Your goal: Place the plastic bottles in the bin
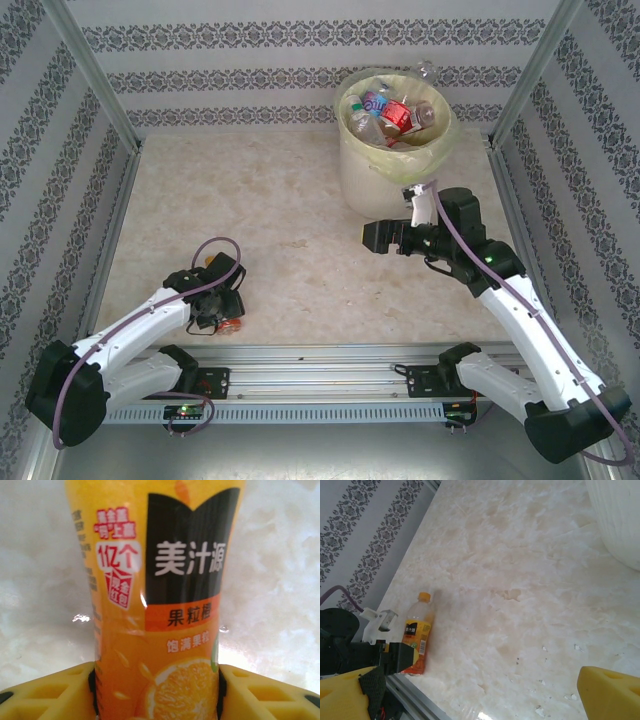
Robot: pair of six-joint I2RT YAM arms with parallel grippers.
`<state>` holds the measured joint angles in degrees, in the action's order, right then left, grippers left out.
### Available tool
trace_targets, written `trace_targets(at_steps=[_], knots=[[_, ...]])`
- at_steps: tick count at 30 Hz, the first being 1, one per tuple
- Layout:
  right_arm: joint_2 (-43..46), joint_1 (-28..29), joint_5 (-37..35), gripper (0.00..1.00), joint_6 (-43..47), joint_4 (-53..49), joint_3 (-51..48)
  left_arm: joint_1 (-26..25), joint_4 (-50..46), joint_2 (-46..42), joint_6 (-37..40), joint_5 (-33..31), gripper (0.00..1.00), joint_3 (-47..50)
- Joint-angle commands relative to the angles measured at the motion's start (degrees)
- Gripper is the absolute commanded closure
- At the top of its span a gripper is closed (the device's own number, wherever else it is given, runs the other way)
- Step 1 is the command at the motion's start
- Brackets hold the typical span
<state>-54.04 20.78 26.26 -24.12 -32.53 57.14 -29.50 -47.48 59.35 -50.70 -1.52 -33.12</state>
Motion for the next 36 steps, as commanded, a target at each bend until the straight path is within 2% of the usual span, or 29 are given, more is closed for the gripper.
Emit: trace_targets(at_steps=[1, 8, 13, 21, 28, 36], knots=[[1.2, 0.2, -1.5, 0.02, -1.8, 1.7, -2.1, 0.6, 1.2, -0.3, 2.7, 0.9, 0.45, -1.5], [1.4, -0.2, -3.1, 0.02, -11.7, 6.5, -6.2, -0.3, 7.1, -2.6, 9.9, 8.6, 0.47, -5.8], [0.0, -0.1, 4.6, 0.02, -19.2, 16.3, -10.0, -2.2, 11.7, -3.2, 15.6, 14.6, 0.46, -10.2], [-4.4, 0.6, 11.6, 0.02, -25.9, 27.5, -11.2, -7.8, 22.7, -1.7, 23.1, 25.8, 0.46, -15.3], [-7.7, 3.4, 13.3, 0.02, -27.5, 32.5, -10.7, -12.7, 29.5, 3.0, 24.2, 28.1, 0.45, -18.8], [-10.3, 5.7, 14.7, 0.02, -28.8, 35.2, -10.3, -16.9, 32.3, 8.5, 25.1, 27.4, 0.44, -22.8]])
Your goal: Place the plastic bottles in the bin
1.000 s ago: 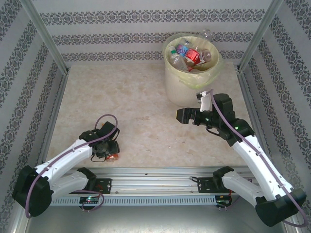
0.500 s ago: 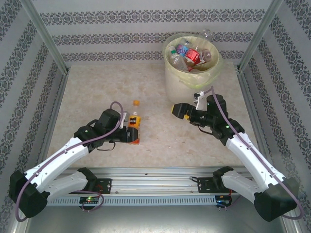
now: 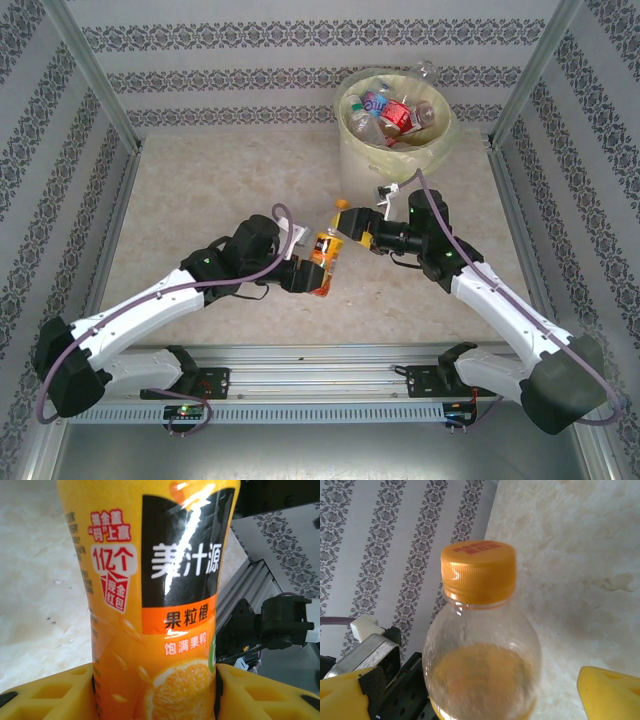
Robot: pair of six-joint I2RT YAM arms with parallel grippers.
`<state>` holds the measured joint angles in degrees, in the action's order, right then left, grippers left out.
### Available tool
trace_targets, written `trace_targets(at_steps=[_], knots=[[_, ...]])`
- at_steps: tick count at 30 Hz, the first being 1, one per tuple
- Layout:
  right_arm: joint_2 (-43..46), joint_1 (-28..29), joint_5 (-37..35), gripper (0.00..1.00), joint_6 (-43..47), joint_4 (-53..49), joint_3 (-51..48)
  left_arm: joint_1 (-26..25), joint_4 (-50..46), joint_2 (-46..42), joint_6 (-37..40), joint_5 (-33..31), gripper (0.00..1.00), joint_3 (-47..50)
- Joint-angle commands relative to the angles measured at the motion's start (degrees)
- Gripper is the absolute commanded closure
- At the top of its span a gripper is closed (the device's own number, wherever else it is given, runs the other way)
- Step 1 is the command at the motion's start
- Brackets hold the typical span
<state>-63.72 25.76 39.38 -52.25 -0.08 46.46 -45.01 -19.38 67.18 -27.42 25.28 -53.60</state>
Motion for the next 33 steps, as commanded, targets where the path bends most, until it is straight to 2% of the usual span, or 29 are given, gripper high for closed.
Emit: trace_targets(at_steps=[1, 3, 11, 15, 18, 26, 33], knots=[[-0.7, 0.9, 1.6, 0.02, -0.7, 2.6, 0.4, -1.8, 4.4, 1.0, 2.0, 0.5, 0.44, -2.8], [-0.9, 1.1, 1.3, 0.03, -0.7, 2.5, 0.4, -2.4, 4.7, 1.6, 2.3, 0.1, 0.44, -3.4], [0.7, 1.1, -0.9, 0.36, 1.1, -0.5, 1.1, -3.2, 4.7, 2.9, 2.4, -0.4, 0.40, -4.7], [2.2, 0.3, -1.1, 0.46, 1.5, -1.9, 1.9, -3.3, 6.0, 2.2, 2.0, -2.1, 0.23, -4.3], [3.9, -1.1, -1.1, 0.48, 2.2, -3.8, 3.0, -3.4, 7.5, 1.1, 2.3, -3.7, 0.01, -3.8], [6.3, -9.8, 1.5, 0.50, 0.3, -7.3, 8.1, -3.5, 15.1, -5.9, 5.8, -7.1, 0.00, 1.3], [4.4, -18.7, 0.5, 0.50, 2.0, -14.0, 19.3, -3.5, 15.0, -11.6, 8.9, -10.3, 0.00, 5.5]])
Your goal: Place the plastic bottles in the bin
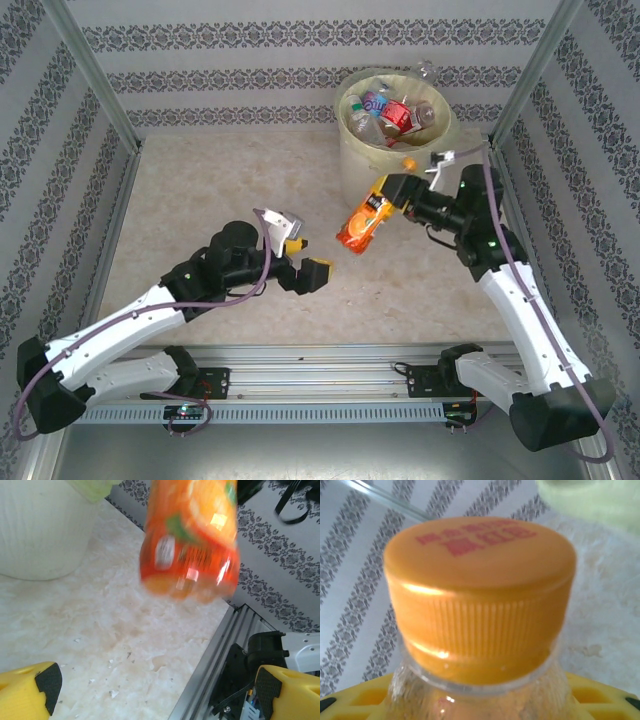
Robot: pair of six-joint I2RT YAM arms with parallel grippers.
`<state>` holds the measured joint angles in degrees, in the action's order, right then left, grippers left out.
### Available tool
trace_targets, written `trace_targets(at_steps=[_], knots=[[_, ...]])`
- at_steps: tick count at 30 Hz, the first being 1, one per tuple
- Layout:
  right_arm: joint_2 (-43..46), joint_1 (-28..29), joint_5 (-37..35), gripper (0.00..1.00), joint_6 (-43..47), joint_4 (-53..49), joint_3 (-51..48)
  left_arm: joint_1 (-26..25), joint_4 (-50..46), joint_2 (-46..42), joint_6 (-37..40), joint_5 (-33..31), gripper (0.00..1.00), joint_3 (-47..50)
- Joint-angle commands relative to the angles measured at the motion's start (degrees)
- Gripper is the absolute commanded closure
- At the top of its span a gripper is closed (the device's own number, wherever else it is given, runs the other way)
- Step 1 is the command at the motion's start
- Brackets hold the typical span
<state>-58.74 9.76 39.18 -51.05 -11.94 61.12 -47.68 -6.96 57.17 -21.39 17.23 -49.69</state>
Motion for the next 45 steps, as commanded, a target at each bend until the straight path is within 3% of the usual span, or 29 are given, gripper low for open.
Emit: trace_targets(at_steps=[1, 8, 17, 30, 36, 45], knots=[[-1.4, -4.2, 0.7, 0.50, 1.0, -2.7, 6.5, -0.8, 2.7, -2.4, 2.8, -2.6, 0.00, 2.0], [-8.8, -10.9, -2.6, 0.50, 4.2, -8.8, 20.0, -0.8, 1.6, -5.2, 2.4, -4.3, 0.00, 4.1], [-21.3, -16.8, -4.3, 0.51, 3.1, -6.9, 31.4, -0.9, 0.6, -8.2, 1.1, -5.8, 0.00, 6.0], [-35.9, -17.7, -5.5, 0.52, 3.9, -6.9, 44.4, -0.9, -0.5, -9.7, 1.2, -7.5, 0.00, 6.5], [-42.4, -17.5, -4.4, 0.50, 6.2, -11.6, 51.0, -0.9, -0.6, -9.6, 0.9, -7.8, 0.00, 6.8], [-45.8, -16.1, -4.1, 0.44, 10.8, -17.0, 52.4, -0.9, -1.2, -9.6, 0.9, -7.9, 0.00, 6.8]])
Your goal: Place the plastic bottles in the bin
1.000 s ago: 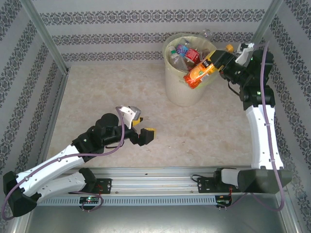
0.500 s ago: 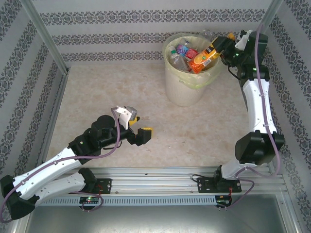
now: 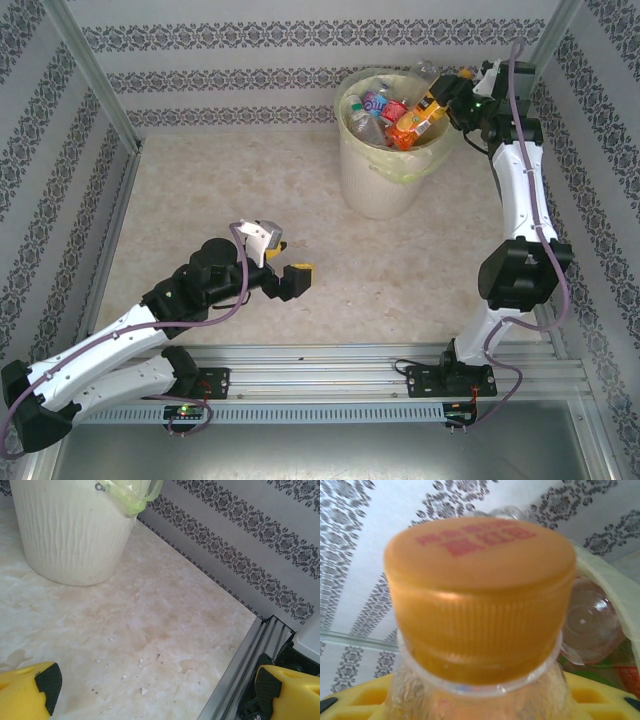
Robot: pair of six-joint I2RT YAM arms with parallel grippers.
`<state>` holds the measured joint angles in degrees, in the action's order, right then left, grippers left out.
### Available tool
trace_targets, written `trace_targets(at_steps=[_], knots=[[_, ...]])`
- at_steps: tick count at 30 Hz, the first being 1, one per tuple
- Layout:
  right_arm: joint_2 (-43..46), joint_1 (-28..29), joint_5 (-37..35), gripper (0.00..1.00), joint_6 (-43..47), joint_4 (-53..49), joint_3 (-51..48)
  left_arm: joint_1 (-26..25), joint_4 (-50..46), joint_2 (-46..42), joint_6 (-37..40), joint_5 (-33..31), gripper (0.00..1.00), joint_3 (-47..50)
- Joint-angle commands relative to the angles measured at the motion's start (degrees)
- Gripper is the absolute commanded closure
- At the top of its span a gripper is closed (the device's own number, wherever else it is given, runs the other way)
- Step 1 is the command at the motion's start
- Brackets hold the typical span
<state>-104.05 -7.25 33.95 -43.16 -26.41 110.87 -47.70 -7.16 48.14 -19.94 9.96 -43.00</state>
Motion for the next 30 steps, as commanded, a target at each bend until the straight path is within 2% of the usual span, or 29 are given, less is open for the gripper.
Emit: trace_targets(at_steps=[1, 4, 8, 12, 17, 24, 27, 30], knots=[[-0.9, 1.1, 1.1, 0.42, 3.5, -3.5, 3.1, -0.9, -1.0, -0.6, -0.5, -0.7, 0.00, 0.2], [-1.6, 1.3, 0.9, 0.36, 5.0, -6.1, 4.6, -0.9, -1.0, -0.4, -0.4, -1.0, 0.00, 0.3], [-1.5, 1.4, -1.1, 0.23, 7.0, -9.3, 6.4, -0.9, -0.9, 0.0, -0.6, -0.6, 0.00, 0.4], [-0.5, 1.3, -4.5, 0.19, 8.9, -11.7, 8.3, -0.9, -0.8, 0.2, -0.7, -0.3, 0.00, 0.1], [0.3, 1.1, -14.1, 0.18, 13.2, -17.6, 11.9, -0.9, -0.9, 0.2, -0.8, -0.2, 0.00, 0.1], [3.4, -0.4, -24.7, 0.17, 15.0, -19.5, 10.2, -0.9, -1.3, 0.4, -0.6, -0.2, 0.00, -0.5], [3.4, -0.6, -23.0, 0.21, 16.3, -18.7, 10.5, -0.9, -1.2, 0.6, -0.5, -0.1, 0.00, -0.5], [1.7, -0.2, -18.8, 0.30, 17.0, -19.4, 12.4, -0.9, -0.9, 1.4, -0.5, 0.3, 0.00, -0.7]])
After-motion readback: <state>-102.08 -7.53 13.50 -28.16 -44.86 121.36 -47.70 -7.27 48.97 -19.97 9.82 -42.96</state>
